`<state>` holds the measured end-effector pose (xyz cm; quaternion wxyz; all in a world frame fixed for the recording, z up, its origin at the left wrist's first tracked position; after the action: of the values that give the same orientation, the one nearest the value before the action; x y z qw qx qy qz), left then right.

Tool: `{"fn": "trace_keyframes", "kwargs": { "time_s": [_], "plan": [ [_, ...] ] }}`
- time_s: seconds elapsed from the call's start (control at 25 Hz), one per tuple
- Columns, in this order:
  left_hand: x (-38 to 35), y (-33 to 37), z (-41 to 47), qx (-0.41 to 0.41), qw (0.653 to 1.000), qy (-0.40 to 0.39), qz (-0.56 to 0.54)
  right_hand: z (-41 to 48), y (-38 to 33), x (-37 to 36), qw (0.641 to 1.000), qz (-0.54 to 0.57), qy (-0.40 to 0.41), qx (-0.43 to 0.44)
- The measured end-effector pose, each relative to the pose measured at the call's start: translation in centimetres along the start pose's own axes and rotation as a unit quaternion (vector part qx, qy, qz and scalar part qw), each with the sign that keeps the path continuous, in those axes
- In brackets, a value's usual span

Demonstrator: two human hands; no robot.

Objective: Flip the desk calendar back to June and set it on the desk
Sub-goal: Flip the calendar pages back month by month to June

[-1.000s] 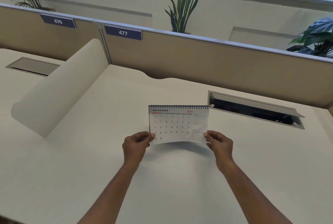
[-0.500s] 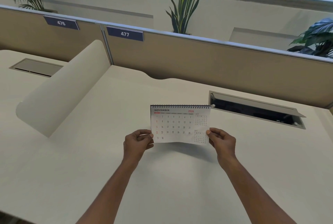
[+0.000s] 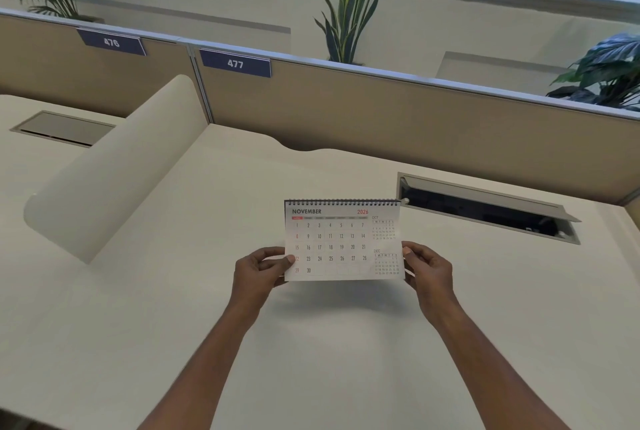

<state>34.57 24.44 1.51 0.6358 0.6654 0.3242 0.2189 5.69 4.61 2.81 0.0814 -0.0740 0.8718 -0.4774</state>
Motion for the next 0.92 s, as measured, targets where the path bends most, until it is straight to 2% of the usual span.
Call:
{"fn": "trace_keyframes", "kwargs": {
  "time_s": [0.32,0.72,0.92],
  "plan": [
    [0.0,1.1,-0.3,-0.009,0.999,0.0,-0.047,-0.9,-0.4,-0.4,0.997,0.048,-0.06,-0.014],
    [0.6,3.3,0.1,-0.026,0.997,0.019,-0.073,-1.7,-2.2,-0.1,0.996,0.061,-0.061,0.003],
    [0.2,4.7,0.3,-0.044,0.996,0.001,-0.08,-2.2,-3.5,-0.4,0.995,0.068,-0.071,0.017]
  ]
}}
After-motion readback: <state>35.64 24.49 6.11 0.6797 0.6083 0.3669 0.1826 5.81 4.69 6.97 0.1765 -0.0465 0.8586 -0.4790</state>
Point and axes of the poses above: each hand's wrist, its own z-axis towards the middle knuckle, its own x-axis out of the back of the hand, y = z × x, the point moved 7 cm from there along z, towards the middle knuckle, and after that the axes turned 15 degrees about -x, right-handed, at the moved point
